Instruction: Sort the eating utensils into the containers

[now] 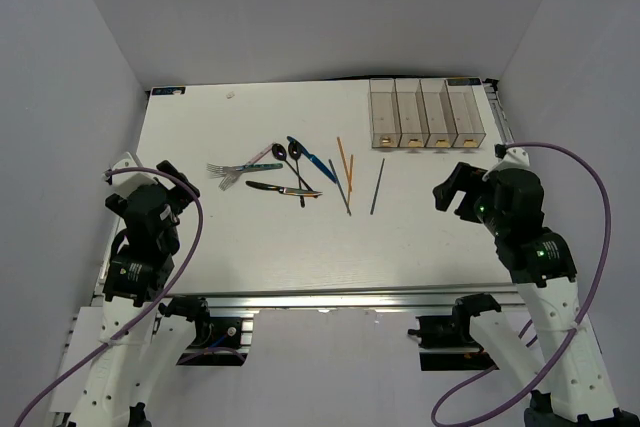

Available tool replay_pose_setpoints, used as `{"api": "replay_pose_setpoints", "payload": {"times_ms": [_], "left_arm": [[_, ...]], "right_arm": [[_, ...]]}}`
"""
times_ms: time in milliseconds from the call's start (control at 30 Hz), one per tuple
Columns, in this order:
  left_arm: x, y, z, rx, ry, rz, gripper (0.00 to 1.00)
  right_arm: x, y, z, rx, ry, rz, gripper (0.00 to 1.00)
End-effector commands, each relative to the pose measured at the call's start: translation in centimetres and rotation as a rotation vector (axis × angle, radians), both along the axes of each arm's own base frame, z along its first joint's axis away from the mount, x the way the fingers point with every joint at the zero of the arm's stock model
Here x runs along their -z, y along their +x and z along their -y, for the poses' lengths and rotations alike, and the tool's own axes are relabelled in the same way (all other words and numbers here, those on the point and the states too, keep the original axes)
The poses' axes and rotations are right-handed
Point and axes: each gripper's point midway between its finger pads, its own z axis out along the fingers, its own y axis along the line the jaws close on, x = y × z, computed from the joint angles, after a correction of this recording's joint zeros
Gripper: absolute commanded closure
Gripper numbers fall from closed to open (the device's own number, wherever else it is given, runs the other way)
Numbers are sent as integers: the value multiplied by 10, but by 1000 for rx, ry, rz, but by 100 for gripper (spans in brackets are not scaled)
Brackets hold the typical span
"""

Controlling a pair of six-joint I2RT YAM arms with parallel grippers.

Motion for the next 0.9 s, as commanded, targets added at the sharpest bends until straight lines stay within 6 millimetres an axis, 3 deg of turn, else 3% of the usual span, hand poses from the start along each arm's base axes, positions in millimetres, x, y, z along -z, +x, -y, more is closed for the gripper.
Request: {"api": "replay_pose_setpoints", "payload": {"times_ms": [0, 167, 333, 400, 467, 500, 533, 567, 600, 633, 667, 700, 733, 800, 833, 867], "left_arm": [[-1, -1, -3, -17, 0, 9, 2], [0, 0, -3, -20, 2, 1, 2], [2, 0, -3, -21, -2, -2, 2], [3, 1, -3, -21, 0, -8, 2], [5, 1, -3, -21, 0, -14, 2], [5, 2, -2, -20, 1, -15, 2], [6, 3, -2, -21, 3, -23, 2], [7, 3, -3, -23, 3, -26, 2], [7, 4, -3, -23, 4, -29, 2], [9, 4, -3, -24, 6, -38, 2], [10, 5, -3, -24, 7, -39, 2], [10, 5, -3, -24, 6, -40, 2], [10, 5, -2, -21, 6, -42, 2], [13, 6, -1, -18, 8, -49, 2], [13, 7, 0, -12, 6, -51, 2], [13, 7, -1, -14, 6, -51, 2]], "right_arm": [[-2, 6, -3, -10, 8, 5, 11], [-3, 7, -9, -29, 41, 30, 11], [7, 9, -36, -120, 159, 12, 11], [9, 14, -48, -159, 209, 0, 11], [24, 24, -57, -151, 255, -63, 11], [23, 32, -63, -166, 274, -57, 11], [38, 42, -69, -154, 271, -117, 11], [39, 49, -74, -141, 274, -131, 11], [44, 56, -84, -127, 225, -134, 11], [68, 66, -92, -105, 161, -209, 11], [54, 78, -104, -108, 132, -187, 11], [65, 77, -115, -97, 37, -221, 11], [90, 86, -124, -83, -46, -288, 11], [89, 104, -144, -34, -147, -286, 11], [110, 110, -150, -31, -182, -330, 11], [118, 114, -153, -22, -195, -345, 11]]}}
